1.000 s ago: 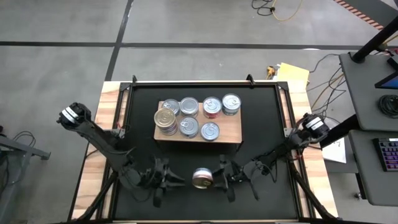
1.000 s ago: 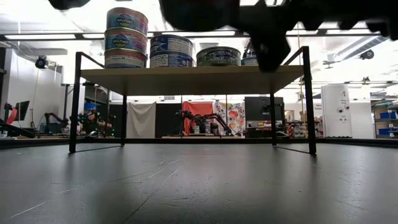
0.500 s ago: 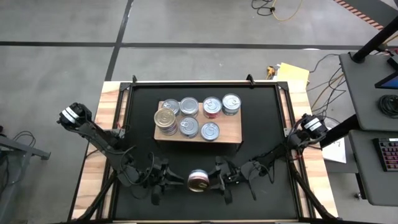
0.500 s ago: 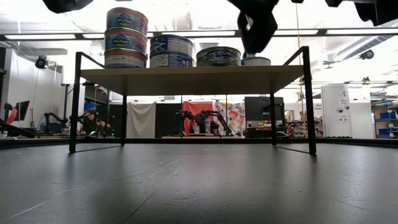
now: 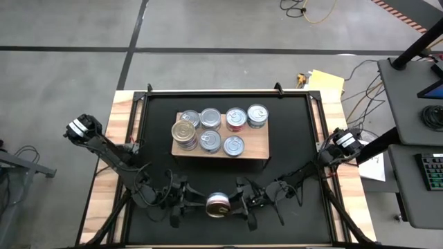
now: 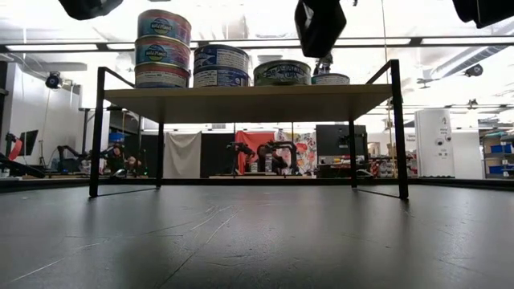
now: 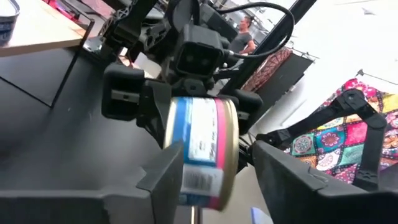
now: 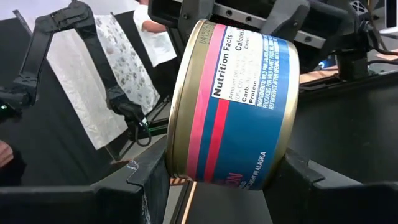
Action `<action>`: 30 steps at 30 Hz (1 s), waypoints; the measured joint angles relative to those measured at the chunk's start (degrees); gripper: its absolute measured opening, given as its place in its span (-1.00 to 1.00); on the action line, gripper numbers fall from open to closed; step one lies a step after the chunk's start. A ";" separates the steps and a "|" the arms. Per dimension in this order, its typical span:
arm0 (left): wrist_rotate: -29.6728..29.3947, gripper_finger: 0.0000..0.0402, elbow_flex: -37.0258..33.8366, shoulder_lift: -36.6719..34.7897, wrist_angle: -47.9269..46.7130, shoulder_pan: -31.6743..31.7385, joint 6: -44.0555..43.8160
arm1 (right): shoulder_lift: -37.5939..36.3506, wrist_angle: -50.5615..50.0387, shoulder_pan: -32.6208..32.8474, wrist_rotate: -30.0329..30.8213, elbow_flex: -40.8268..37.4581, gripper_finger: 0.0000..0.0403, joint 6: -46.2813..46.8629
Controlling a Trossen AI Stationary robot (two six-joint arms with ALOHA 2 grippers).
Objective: Stack canned seafood by type on shelf
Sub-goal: Stack the blue tuna can on the blue tuna can
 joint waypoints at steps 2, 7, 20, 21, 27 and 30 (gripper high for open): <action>-0.07 -0.09 0.00 0.00 -0.12 0.00 0.33 | 0.79 -0.03 0.00 -0.15 0.94 -0.05 -0.10; -0.09 -0.03 0.00 0.00 -1.28 0.00 0.36 | 1.39 -1.20 0.00 -0.18 2.90 -0.05 -0.79; 1.44 0.17 0.00 0.76 -1.33 -0.09 -0.12 | 1.41 -3.91 -0.53 -0.84 5.11 -0.05 -2.92; 1.42 0.22 0.00 0.76 -1.33 -0.07 -0.12 | 1.41 -3.85 -0.55 -0.85 5.11 -0.05 -2.92; 1.33 0.47 0.00 0.67 -1.32 0.00 -0.15 | 1.41 -3.67 -0.86 -0.81 5.17 -0.05 -3.91; 1.32 0.54 0.00 0.48 -0.91 0.00 -0.15 | 1.41 -3.43 -1.10 -0.81 5.20 -0.05 -4.53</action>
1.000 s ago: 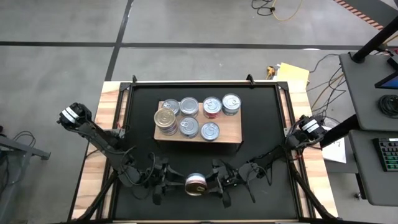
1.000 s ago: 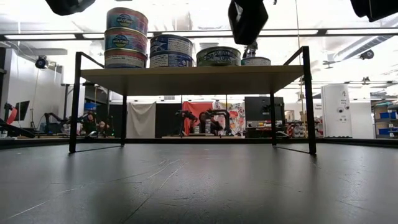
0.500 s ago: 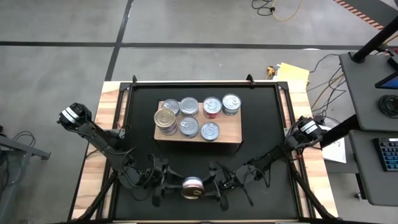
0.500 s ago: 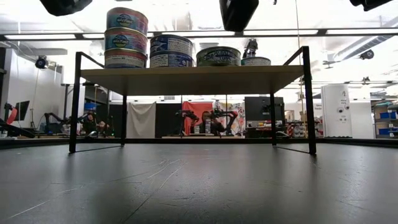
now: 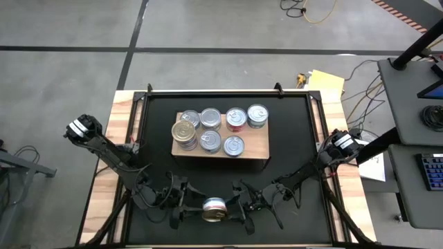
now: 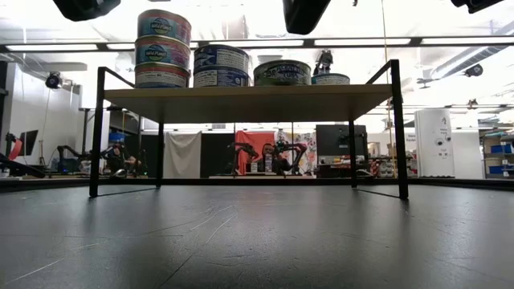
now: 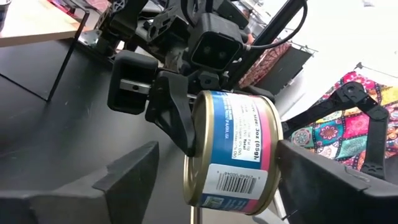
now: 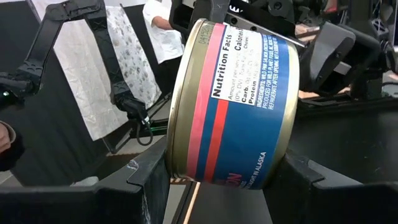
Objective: Stack canned seafood by type on shelf
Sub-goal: Stack the blue tuna can on the blue tuna can
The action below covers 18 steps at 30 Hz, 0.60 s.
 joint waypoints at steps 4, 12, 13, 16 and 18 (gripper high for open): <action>0.05 0.56 0.00 -0.26 0.20 0.00 -0.73 | 0.00 0.07 -0.33 0.40 0.07 -0.05 -1.79; -0.21 0.57 -0.11 -0.24 -0.36 0.22 -1.14 | -0.01 0.81 -2.16 2.20 0.17 -0.05 0.30; -0.19 0.57 -0.09 -0.24 -0.38 0.20 -0.79 | -0.02 1.08 -2.29 2.05 0.17 -0.05 0.28; -0.03 0.57 -0.09 -0.06 -0.73 0.47 -0.19 | -0.02 1.34 -2.57 1.50 0.18 -0.05 0.15; -0.97 0.57 -0.09 0.04 -0.89 0.62 -0.02 | -0.02 1.39 -2.73 1.57 0.20 -0.05 -0.12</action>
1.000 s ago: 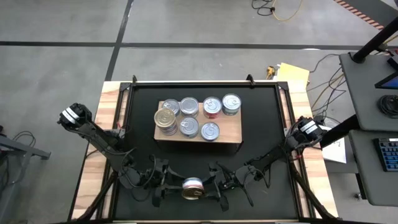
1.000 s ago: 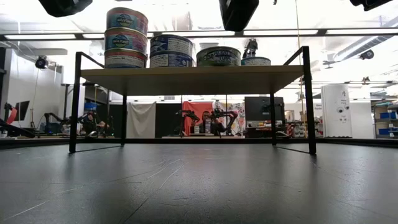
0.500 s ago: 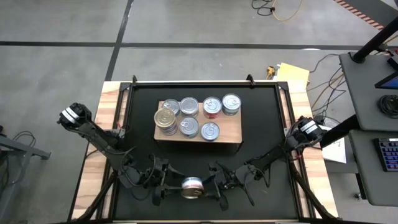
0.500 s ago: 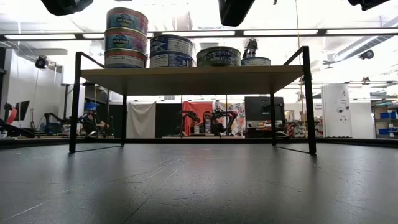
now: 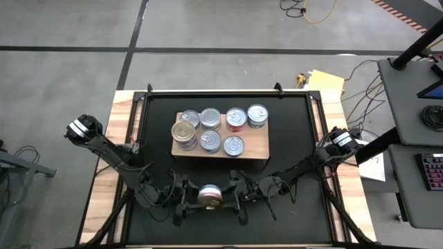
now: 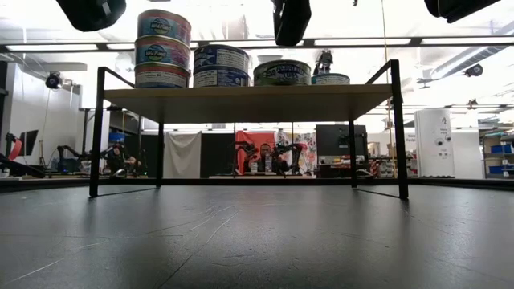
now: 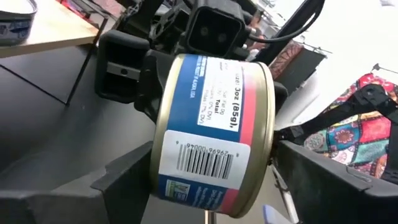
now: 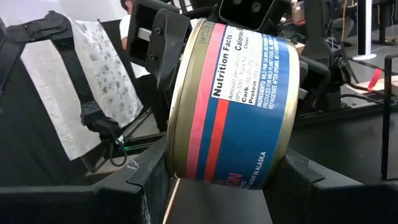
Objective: Stack canned seafood by type on shelf
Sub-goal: Stack the blue tuna can on the blue tuna can
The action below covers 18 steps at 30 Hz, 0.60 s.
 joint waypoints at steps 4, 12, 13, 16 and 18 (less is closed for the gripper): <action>-0.13 0.54 0.02 0.00 -0.02 0.04 0.98 | 0.00 0.31 -0.05 -0.05 -0.02 -0.05 -0.79; -0.72 0.16 0.02 0.00 -0.24 0.15 1.57 | -0.01 0.71 -0.27 -0.76 -0.02 -0.05 -1.34; -0.78 0.07 0.02 0.00 -0.32 0.15 1.57 | -0.02 0.73 -0.27 -0.81 -0.02 -0.03 -1.33; -1.22 -0.12 0.02 0.00 -0.87 0.15 2.22 | -0.02 0.57 -0.24 -0.68 -0.02 0.04 0.13; -1.14 -0.12 0.02 0.00 -0.83 0.15 2.00 | -0.02 0.55 -0.24 -0.68 -0.04 0.05 0.44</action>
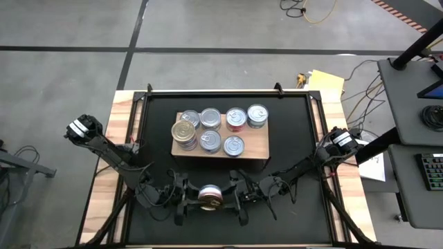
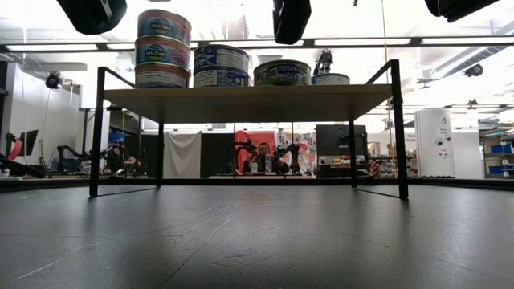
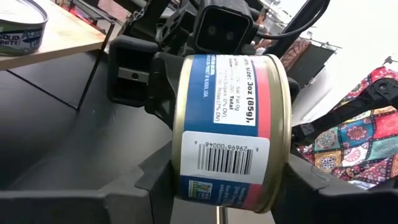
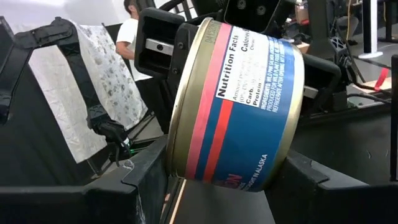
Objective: Stack canned seafood by type on shelf
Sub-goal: Stack the blue tuna can on the blue tuna can
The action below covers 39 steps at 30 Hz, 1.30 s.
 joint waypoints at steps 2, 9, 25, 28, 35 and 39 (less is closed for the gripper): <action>0.03 -0.12 0.00 0.00 0.01 0.00 -0.21 | 0.00 -0.02 0.00 -0.02 0.00 0.05 0.49; 0.17 -0.12 0.00 0.00 -0.02 -0.19 -2.78 | -0.02 -0.41 0.09 -0.02 0.00 0.18 0.70; -0.95 -0.12 -0.35 0.00 -0.85 -1.10 -9.93 | -1.04 -8.04 0.09 0.00 -0.04 0.61 4.79; -0.60 -0.12 -0.37 -0.11 -0.13 -1.80 -11.97 | -1.57 -11.27 0.11 0.24 -0.11 0.61 4.34; -0.54 -0.12 -0.33 -0.52 0.97 -3.03 -13.10 | -1.73 -16.91 0.48 3.22 -0.15 0.52 2.38; 0.72 -0.12 -0.33 -0.79 1.05 -3.26 -16.71 | -1.73 -20.30 1.53 4.52 -0.15 0.47 -2.33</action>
